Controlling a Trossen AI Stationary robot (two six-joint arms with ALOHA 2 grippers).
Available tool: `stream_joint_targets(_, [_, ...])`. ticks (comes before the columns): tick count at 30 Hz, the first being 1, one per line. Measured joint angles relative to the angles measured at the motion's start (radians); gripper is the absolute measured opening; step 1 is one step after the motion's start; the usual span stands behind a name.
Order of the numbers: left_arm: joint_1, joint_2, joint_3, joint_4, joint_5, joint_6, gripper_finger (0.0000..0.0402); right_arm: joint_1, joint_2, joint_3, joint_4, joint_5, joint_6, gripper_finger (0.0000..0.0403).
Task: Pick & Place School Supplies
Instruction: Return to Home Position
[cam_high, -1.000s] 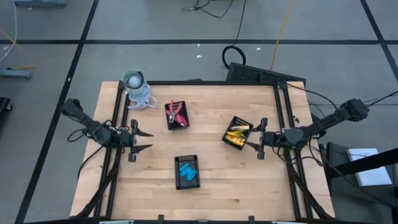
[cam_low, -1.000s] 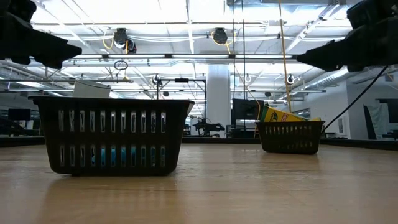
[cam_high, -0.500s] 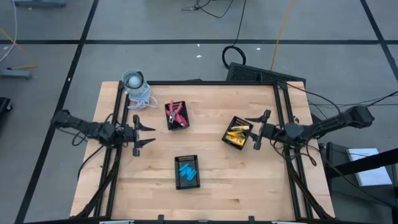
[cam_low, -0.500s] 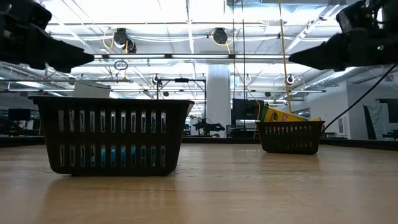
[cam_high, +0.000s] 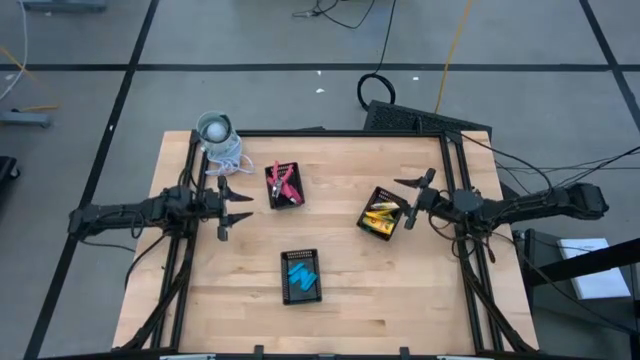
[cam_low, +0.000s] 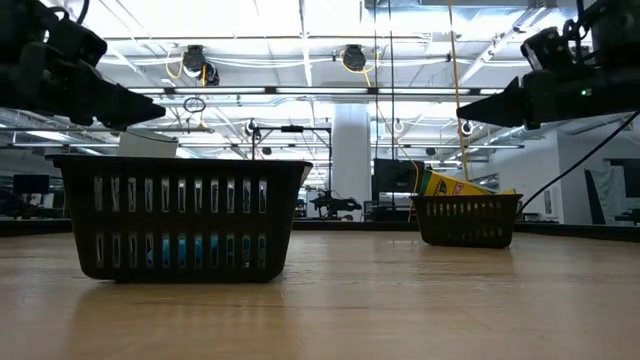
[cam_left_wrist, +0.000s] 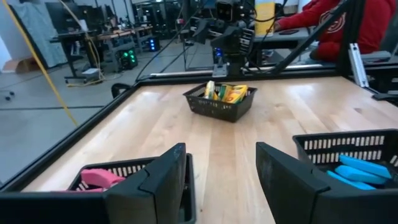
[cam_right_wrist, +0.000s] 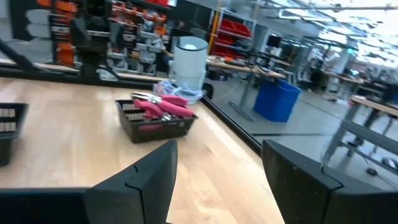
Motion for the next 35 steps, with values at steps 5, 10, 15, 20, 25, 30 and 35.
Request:
stream_joint_targets(5, [0.046, 0.000, -0.001, 0.000, 0.011, 0.012, 0.0200, -0.030, 0.013, 0.000, 0.000, 0.000, 0.039, 0.0224])
stream_joint_targets(10, [0.060, 0.000, -0.001, 0.001, -0.047, -0.008, 0.0200, -0.036, 0.026, 0.000, -0.001, 0.000, 0.060, 0.0224])
stream_joint_targets(15, [0.060, 0.000, -0.003, 0.031, -0.057, 0.003, 0.0200, -0.036, 0.037, 0.000, -0.021, 0.001, 0.059, 0.0224])
stream_joint_targets(20, [0.060, 0.000, -0.003, 0.046, -0.057, 0.000, 0.0200, -0.036, 0.040, 0.000, -0.044, 0.001, 0.067, 0.0224])
stream_joint_targets(25, [0.060, 0.000, -0.003, 0.048, -0.057, 0.000, 0.0200, -0.036, 0.040, 0.000, -0.044, 0.001, 0.074, 0.0224])
stream_joint_targets(30, [0.060, 0.000, -0.003, 0.050, -0.057, 0.000, 0.0200, -0.036, 0.040, 0.000, -0.044, 0.001, 0.064, 0.0224])
stream_joint_targets(35, [0.060, 0.000, -0.003, 0.050, -0.057, -0.032, 0.0200, -0.036, 0.040, 0.000, -0.044, 0.001, -0.003, 0.0224])
